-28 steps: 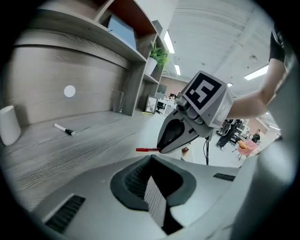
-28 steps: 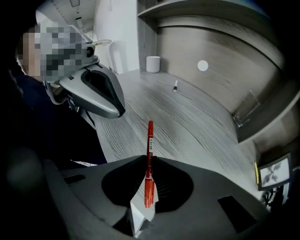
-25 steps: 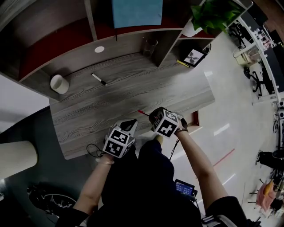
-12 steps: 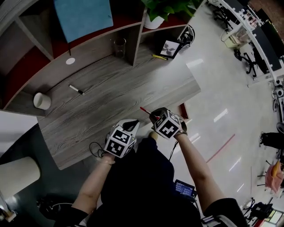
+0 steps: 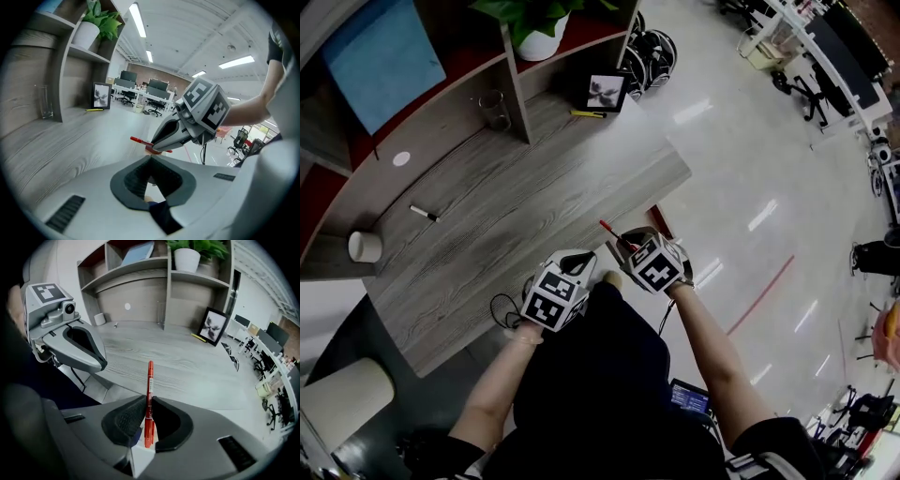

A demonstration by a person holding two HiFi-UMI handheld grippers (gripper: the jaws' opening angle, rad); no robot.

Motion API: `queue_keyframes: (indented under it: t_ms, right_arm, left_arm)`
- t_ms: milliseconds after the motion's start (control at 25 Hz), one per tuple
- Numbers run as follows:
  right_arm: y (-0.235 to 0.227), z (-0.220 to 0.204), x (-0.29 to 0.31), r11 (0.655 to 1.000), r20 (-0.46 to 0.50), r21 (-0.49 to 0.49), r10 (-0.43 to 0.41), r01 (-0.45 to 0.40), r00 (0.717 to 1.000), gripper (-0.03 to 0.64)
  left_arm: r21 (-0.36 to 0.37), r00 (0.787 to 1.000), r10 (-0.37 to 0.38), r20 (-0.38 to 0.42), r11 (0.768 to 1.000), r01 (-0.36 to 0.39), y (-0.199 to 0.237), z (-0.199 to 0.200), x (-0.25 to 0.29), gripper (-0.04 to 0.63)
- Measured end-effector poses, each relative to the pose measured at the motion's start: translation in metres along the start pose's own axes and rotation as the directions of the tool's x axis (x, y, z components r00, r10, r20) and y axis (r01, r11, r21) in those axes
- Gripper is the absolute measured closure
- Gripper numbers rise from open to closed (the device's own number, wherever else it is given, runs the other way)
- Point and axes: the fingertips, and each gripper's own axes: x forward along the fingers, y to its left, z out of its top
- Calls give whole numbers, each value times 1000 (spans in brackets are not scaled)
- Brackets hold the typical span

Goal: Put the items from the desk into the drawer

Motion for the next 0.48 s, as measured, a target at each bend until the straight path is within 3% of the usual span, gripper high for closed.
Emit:
queue_keyframes:
  t_ms: [200,480]
  right_arm:
    - [-25,-21,-8,993,50,113,-25,20,998,569]
    - [-50,-58,-14,957,97,290,-53,22,994,569]
  left_arm:
    - [12,1000,-21,-22,1000,21,-17,8,27,569]
    - [20,998,-30,-58,999,31,-36,10,60,569]
